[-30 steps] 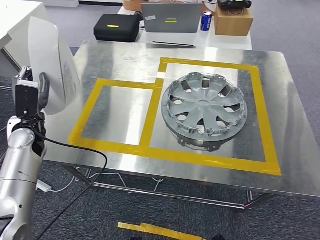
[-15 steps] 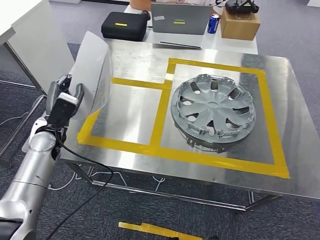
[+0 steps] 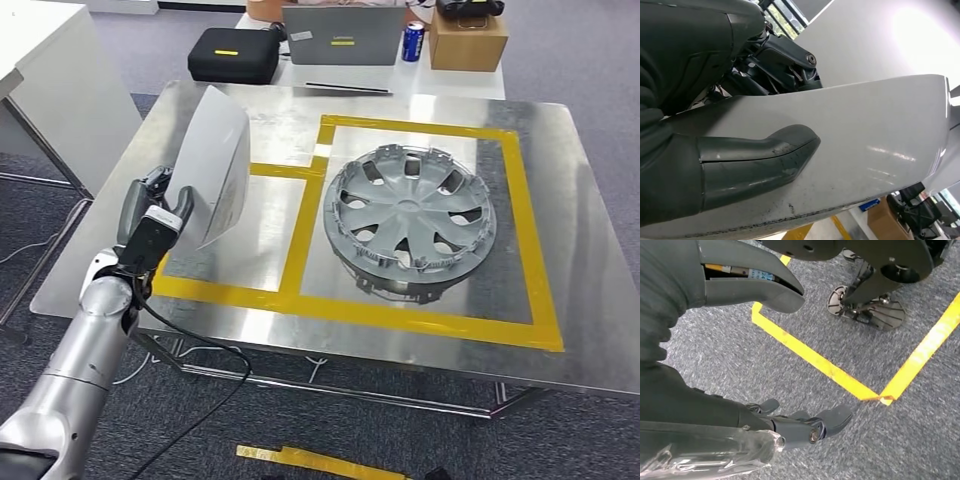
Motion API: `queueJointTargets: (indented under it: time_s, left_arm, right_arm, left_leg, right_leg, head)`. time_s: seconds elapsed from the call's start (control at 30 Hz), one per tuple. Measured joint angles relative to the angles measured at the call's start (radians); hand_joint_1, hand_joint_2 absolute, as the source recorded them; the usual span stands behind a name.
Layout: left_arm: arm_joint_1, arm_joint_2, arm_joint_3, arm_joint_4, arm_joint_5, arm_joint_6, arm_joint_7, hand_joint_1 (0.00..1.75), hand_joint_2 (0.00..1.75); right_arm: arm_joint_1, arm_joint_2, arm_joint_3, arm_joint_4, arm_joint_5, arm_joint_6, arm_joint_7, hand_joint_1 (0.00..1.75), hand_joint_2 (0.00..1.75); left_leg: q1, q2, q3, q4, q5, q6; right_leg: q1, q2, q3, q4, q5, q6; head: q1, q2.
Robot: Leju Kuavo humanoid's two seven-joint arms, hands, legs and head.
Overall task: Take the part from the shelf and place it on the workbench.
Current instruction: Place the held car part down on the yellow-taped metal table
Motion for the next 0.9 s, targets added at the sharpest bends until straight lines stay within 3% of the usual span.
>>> queueJointTargets:
  time_s: [0.03,0.13,0.2,0.27,0.33,0.37,0.43,0.5,0.53,0.57,0.63,0.67,0.73,0.8,0.87,0.9]
  left_arm:
    - [0.001,0.0,0.0,0.001,0.0,0.0,0.0,1.75,1.75]
    - [-0.002,0.0,0.0,0.002,0.003,0.004,-0.001,1.75,1.75]
    - [-0.005,-0.001,0.0,0.003,0.009,0.01,-0.001,1.75,1.75]
    - [-0.005,-0.001,0.003,0.007,0.019,0.017,-0.001,1.75,1.75]
    - [-0.004,0.0,0.01,0.013,0.031,0.025,-0.005,1.75,1.75]
    - [-0.004,0.0,0.015,0.016,0.037,0.029,-0.007,1.75,1.75]
    - [-0.001,0.001,0.025,0.024,0.045,0.037,-0.01,1.75,1.75]
    - [0.005,0.003,0.035,0.034,0.049,0.041,-0.011,1.75,1.75]
    - [0.008,0.004,0.038,0.038,0.05,0.041,-0.011,1.75,1.75]
    - [0.01,0.005,0.041,0.042,0.051,0.043,-0.012,1.75,1.75]
    - [0.01,0.006,0.048,0.046,0.052,0.047,-0.013,1.75,1.75]
    - [0.01,0.008,0.053,0.048,0.054,0.049,-0.013,1.75,1.75]
    - [0.012,0.013,0.062,0.053,0.056,0.052,-0.013,1.75,1.75]
    - [0.016,0.017,0.07,0.059,0.059,0.053,-0.015,1.75,1.75]
    - [0.021,0.023,0.082,0.065,0.065,0.054,-0.021,1.75,1.75]
    - [0.023,0.027,0.089,0.068,0.068,0.054,-0.025,1.75,1.75]
  right_arm:
    - [0.0,0.0,0.0,0.0,0.0,0.0,0.0,0.0,1.75]
    - [0.001,0.0,0.003,0.0,-0.001,0.001,0.0,0.0,1.75]
    - [0.001,0.0,0.003,0.0,-0.004,0.0,-0.001,0.0,1.75]
    - [0.002,0.0,0.003,0.0,-0.006,-0.002,-0.002,0.0,1.75]
    - [0.006,0.0,0.003,0.0,-0.008,-0.005,-0.003,0.0,1.75]
    - [0.007,0.0,0.003,0.0,-0.009,-0.006,-0.004,0.0,1.75]
    - [0.011,0.0,0.003,0.0,-0.01,-0.007,-0.006,0.0,1.75]
    - [0.014,0.0,0.003,0.0,-0.011,-0.008,-0.006,0.0,1.75]
    - [0.015,0.0,0.003,0.0,-0.011,-0.009,-0.006,0.0,1.75]
    - [0.015,-0.001,0.003,0.0,-0.011,-0.01,-0.006,0.0,1.75]
    - [0.014,-0.002,0.003,0.0,-0.013,-0.012,-0.007,0.0,1.75]
    - [0.013,-0.003,0.003,0.0,-0.014,-0.012,-0.008,0.0,1.75]
    - [0.014,-0.003,0.003,0.0,-0.017,-0.014,-0.011,0.0,1.75]
    - [0.018,-0.003,0.003,0.0,-0.02,-0.015,-0.013,0.0,0.87]
    - [0.019,-0.004,0.003,0.0,-0.024,-0.017,-0.015,0.0,0.0]
    - [0.019,-0.004,0.003,0.0,-0.025,-0.017,-0.016,0.0,0.0]
  left_leg:
    - [0.0,0.0,0.006,-0.015,0.022,0.001]
    - [-0.001,0.0,0.086,-0.189,0.119,0.01]
    - [-0.004,0.0,0.116,-0.257,0.131,0.017]
    - [-0.005,-0.001,0.119,-0.269,0.127,0.025]
    - [-0.001,0.0,0.122,-0.275,0.131,0.035]
    - [0.001,0.0,0.123,-0.277,0.132,0.04]
    - [0.001,0.0,0.124,-0.277,0.132,0.045]
    - [0.0,0.0,0.124,-0.277,0.131,0.046]
    - [0.0,0.0,0.124,-0.277,0.131,0.046]
    - [0.0,-0.001,0.125,-0.277,0.131,0.045]
    - [-0.002,-0.001,0.126,-0.275,0.128,0.04]
    - [-0.003,-0.002,0.125,-0.273,0.127,0.035]
    - [-0.006,-0.002,0.123,-0.272,0.128,0.025]
    - [-0.003,-0.002,0.124,-0.272,0.127,0.015]
    - [-0.001,-0.002,0.107,-0.232,0.095,0.005]
    - [0.0,-0.001,0.084,-0.181,0.065,0.002]
  right_leg:
    - [0.0,0.001,0.001,0.001,-0.001,0.0]
    - [0.002,0.002,0.003,0.004,-0.004,0.006]
    - [0.004,0.002,-0.002,0.006,-0.005,0.013]
    - [0.005,0.002,-0.005,0.005,-0.004,0.023]
    - [0.004,0.0,-0.017,0.026,-0.021,0.034]
    - [0.003,-0.001,-0.035,0.063,-0.043,0.038]
    - [0.0,-0.001,-0.095,0.188,-0.102,0.045]
    - [-0.001,-0.001,-0.142,0.281,-0.127,0.049]
    - [-0.002,-0.002,-0.142,0.278,-0.114,0.05]
    - [-0.003,-0.002,-0.121,0.233,-0.085,0.049]
    - [-0.004,-0.003,-0.049,0.097,-0.025,0.045]
    - [-0.004,-0.004,-0.021,0.046,-0.01,0.042]
    - [-0.002,-0.003,0.001,0.01,-0.011,0.035]
    - [-0.002,-0.002,0.0,0.006,-0.008,0.023]
    - [-0.004,-0.002,0.003,0.0,-0.003,0.01]
    - [-0.005,-0.002,0.004,-0.002,-0.002,0.006]
  head:
    - [0.0,0.0]
    - [0.0,0.0]
    - [0.001,0.0]
    - [0.001,0.0]
    - [0.003,0.0]
    - [0.004,0.0]
    - [0.006,0.0]
    - [0.006,0.0]
    - [0.006,0.0]
    - [0.006,0.0]
    - [0.007,0.0]
    - [0.006,0.0]
    - [0.005,0.0]
    - [0.005,0.0]
    - [0.002,0.0]
    - [0.001,0.0]
